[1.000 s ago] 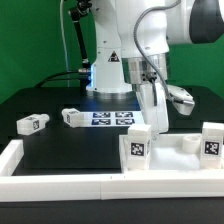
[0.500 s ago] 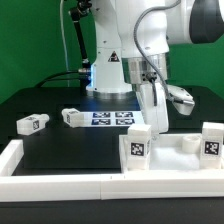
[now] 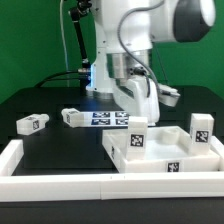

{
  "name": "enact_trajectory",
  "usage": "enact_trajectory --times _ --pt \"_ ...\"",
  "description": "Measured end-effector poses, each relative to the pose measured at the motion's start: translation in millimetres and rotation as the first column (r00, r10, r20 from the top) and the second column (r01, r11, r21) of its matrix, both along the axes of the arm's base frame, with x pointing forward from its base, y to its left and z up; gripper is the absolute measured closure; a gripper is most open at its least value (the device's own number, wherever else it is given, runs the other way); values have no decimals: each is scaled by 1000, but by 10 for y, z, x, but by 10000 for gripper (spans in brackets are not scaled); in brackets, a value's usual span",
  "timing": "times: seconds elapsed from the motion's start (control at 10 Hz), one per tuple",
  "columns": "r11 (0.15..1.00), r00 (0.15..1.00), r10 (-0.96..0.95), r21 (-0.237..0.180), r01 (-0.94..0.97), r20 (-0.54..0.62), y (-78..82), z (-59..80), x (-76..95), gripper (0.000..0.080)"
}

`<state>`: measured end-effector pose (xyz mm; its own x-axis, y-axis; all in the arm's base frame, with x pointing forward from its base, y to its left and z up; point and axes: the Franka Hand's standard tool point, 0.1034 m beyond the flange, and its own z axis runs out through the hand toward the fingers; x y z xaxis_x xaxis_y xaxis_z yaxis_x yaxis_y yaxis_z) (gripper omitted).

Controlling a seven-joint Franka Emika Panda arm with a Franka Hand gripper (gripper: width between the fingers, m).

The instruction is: Assemble square table

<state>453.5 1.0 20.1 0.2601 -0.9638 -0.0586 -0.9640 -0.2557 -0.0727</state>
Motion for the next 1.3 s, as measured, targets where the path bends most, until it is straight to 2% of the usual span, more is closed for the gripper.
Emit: enact_trajectory --times 0.2,0.5,0.6,0.8,0.9,1.1,1.2,1.3 --pt "968 968 249 -37 -248 24 -180 6 12 744" --pt "929 929 369 -54 -367 23 -219 -7 10 744" --pt "886 888 459 -76 -457 23 -299 1 26 744" --pt "742 744 668 -111 -662 23 -553 27 155 742" --pt "685 688 725 -124 -718 16 -570 32 213 742" --pt "575 581 814 -136 -807 -5 -557 23 205 742" --pt "564 570 822 -136 -815 -7 -577 22 204 742" --pt "479 486 874 -140 -867 -22 -594 22 209 742"
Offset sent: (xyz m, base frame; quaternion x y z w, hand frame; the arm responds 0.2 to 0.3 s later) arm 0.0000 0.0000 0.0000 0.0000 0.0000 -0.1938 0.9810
